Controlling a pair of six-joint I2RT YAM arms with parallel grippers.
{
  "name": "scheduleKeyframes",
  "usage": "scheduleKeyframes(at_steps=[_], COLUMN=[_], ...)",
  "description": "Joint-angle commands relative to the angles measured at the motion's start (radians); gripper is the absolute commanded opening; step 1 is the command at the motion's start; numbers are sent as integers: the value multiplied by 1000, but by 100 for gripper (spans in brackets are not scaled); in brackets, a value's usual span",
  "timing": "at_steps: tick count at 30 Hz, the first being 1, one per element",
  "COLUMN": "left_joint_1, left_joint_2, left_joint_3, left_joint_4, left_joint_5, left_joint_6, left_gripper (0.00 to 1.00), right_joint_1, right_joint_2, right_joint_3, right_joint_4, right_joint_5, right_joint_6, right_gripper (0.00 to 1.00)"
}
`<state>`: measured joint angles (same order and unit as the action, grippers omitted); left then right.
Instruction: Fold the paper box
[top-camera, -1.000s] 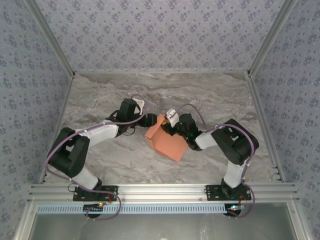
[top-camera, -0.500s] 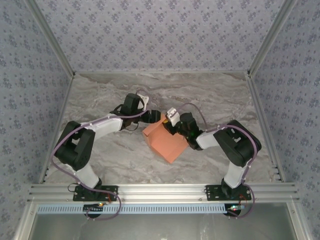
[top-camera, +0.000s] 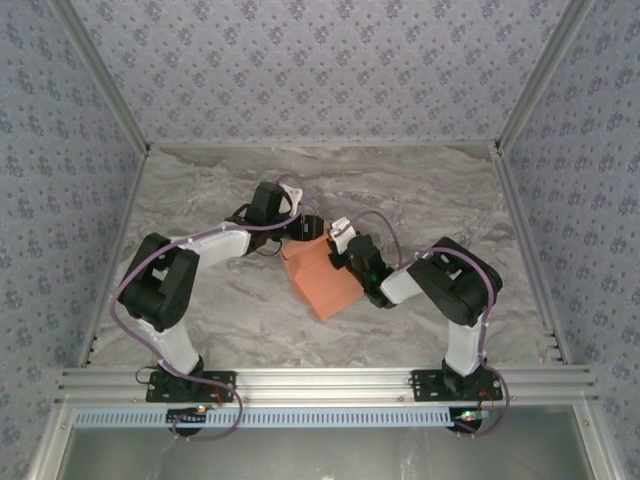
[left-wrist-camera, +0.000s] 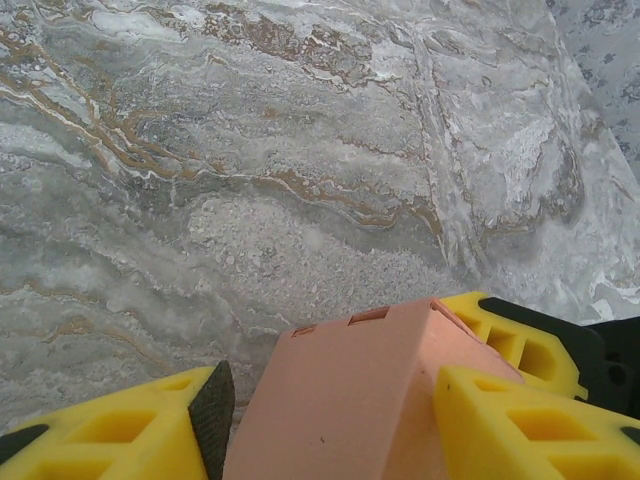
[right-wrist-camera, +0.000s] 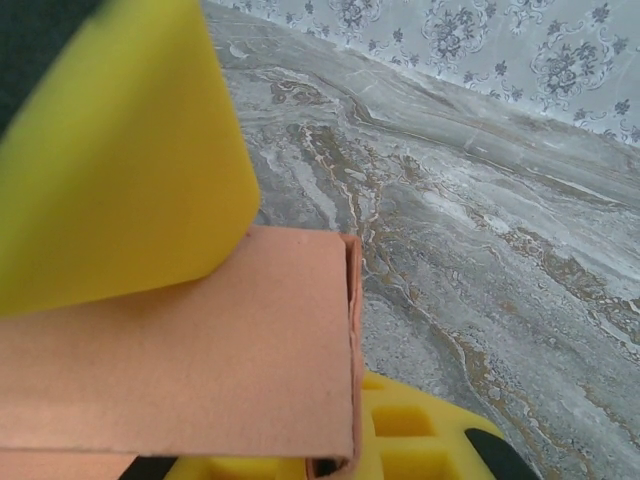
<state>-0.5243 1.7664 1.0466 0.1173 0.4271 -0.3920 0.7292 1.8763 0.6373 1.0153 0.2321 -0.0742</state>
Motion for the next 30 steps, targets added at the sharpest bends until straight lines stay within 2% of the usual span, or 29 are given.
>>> scheduleKeyframes(at_steps=[1, 5, 10, 14, 19, 23, 24, 27, 30], left_joint_1=[-7, -4, -4, -5, -5, 2, 8, 23, 32], left_joint_2=[46, 47, 51, 63, 70, 63, 57, 40, 24], left_joint_3=[-3, 4, 19, 17, 2, 0, -1, 3, 8], left_joint_4=[-73, -86, -96, -81, -54, -62, -66, -90, -112], left_joint_5=[-1, 4, 30, 54, 64, 58, 57, 42, 34], left_joint_6=[31, 35, 28, 6, -18, -15, -12, 0, 9], left_gripper=[56, 55, 56, 55, 55, 57, 58, 61, 64], right_joint_1=[4, -43, -40, -30, -16, -11, -12, -19, -29], right_joint_2=[1, -25, 13, 54, 95, 96, 88, 44, -16], right_joint_3=[-7, -51, -38, 4, 32, 21, 17, -11, -51], right_joint_4=[2, -16, -35, -38, -16, -5, -11, -22, -29], right_joint_5=[-15, -109, -138, -87, 25, 47, 48, 2, -83], right_joint_6=[-24, 29, 42, 53, 74, 85, 85, 81, 77], right_gripper=[19, 30, 32, 28, 16, 14, 15, 31, 36])
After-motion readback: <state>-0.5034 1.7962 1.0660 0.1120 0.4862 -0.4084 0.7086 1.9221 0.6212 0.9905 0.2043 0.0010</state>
